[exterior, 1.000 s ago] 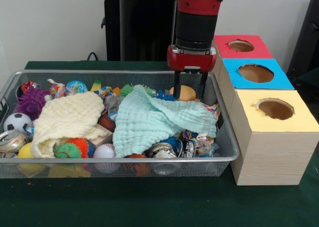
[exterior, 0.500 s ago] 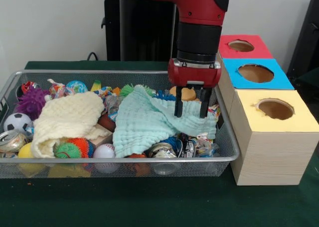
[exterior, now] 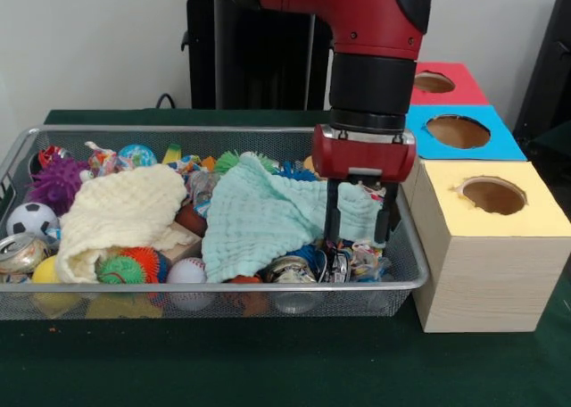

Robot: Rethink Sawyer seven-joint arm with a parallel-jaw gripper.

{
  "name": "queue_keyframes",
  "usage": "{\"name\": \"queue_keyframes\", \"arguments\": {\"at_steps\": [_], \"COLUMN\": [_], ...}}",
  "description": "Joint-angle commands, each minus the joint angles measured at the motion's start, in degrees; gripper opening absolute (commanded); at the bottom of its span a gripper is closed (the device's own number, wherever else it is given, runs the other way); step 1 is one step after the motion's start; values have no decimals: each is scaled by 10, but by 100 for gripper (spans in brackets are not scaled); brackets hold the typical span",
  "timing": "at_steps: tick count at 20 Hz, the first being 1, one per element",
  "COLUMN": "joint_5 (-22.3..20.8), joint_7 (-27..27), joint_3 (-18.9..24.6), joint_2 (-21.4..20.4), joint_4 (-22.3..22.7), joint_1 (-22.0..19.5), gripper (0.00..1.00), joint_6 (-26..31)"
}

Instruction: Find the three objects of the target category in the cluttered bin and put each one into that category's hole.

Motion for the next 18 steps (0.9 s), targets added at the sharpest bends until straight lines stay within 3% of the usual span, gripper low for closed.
{"name": "queue_keyframes", "arguments": {"at_steps": [1,12,18], "joint_5": [55,93,85], "joint_7": [141,125,131], "joint_3": [5,-3,5], "joint_2": [38,80,100], "joint_4": [-47,-81,-55], "joint_1": [5,19,14], "gripper": [100,100,100], "joint_6": [-36,-24,-51]}}
